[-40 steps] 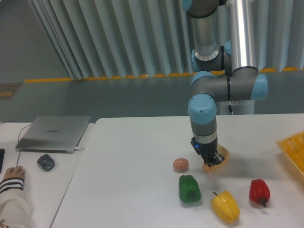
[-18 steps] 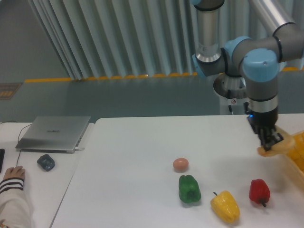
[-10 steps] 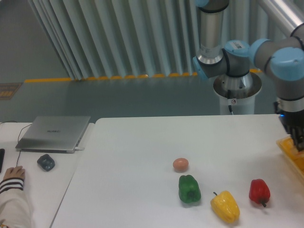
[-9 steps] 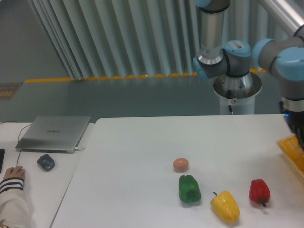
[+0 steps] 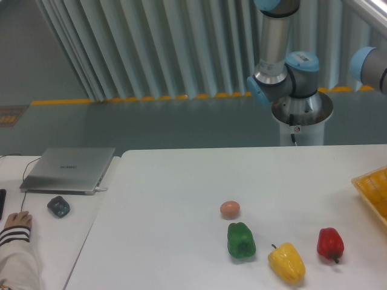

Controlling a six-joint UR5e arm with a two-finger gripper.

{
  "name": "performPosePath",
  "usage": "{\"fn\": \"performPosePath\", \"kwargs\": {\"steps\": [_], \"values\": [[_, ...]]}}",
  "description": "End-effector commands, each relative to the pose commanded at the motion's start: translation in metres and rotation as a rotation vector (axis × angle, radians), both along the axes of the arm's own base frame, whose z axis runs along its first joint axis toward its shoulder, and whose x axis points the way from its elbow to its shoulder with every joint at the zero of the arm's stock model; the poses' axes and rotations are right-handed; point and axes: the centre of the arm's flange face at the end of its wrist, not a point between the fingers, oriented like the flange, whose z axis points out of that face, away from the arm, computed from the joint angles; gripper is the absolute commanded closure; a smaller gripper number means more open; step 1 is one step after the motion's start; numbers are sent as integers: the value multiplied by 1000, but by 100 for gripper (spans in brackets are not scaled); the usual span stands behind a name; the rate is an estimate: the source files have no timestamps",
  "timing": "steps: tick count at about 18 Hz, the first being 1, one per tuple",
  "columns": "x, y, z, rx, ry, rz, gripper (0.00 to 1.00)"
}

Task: Place the triangular bread in the basket

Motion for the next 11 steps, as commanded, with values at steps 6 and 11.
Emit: {"fn": "performPosePath", "kwargs": {"steps": [6,11], "values": [[4,6,-1,32,-19,-6,0],[14,16,-4,76,-46,-11,0]]}}
